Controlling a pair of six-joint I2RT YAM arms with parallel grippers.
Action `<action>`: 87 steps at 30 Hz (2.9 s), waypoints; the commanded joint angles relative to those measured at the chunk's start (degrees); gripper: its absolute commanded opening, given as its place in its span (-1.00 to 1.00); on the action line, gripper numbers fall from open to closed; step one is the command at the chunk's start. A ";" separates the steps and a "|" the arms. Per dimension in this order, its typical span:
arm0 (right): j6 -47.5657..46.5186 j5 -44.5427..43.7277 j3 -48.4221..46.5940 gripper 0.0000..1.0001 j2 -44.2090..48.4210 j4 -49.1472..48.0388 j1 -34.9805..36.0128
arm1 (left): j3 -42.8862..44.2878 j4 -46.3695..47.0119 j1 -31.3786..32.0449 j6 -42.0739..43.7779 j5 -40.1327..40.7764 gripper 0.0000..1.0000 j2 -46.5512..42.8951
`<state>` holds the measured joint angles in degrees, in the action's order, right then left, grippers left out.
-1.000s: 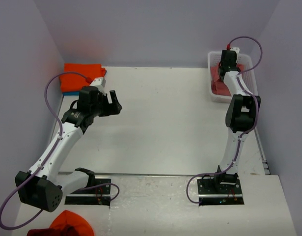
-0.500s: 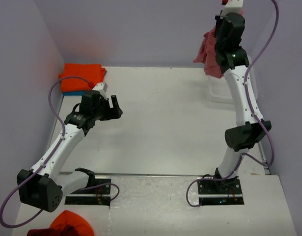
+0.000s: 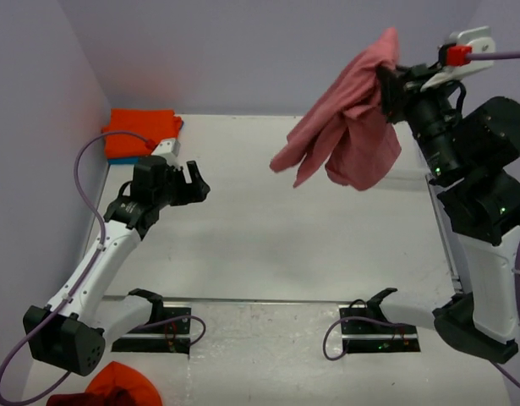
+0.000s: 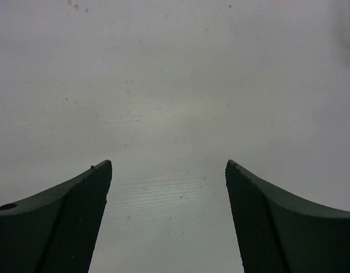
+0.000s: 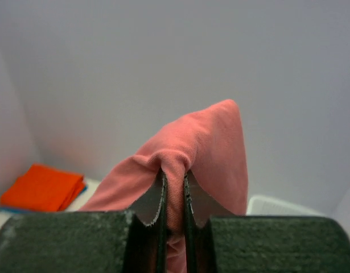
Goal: Fold and stack the t-shirts
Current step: Move the tshirt to the center of the board, then flatten out the tshirt
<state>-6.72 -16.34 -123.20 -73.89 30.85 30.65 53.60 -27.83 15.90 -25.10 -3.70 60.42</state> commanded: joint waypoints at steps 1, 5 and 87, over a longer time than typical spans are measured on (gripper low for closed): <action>6.28 8.95 15.01 -0.54 4.68 2.51 0.72 | 2.03 1.99 0.36 -1.35 -1.30 0.62 -2.50; 4.87 9.83 15.64 0.47 -1.76 1.40 -1.20 | 3.87 1.82 0.45 -1.35 -1.74 0.60 -3.47; 25.53 3.77 63.69 0.98 30.30 6.59 -2.35 | 17.06 -29.37 47.49 -18.67 31.74 -1.00 9.36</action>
<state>17.19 -14.20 -60.93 -42.78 39.31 28.34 68.20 -44.56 66.67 -45.39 19.94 69.93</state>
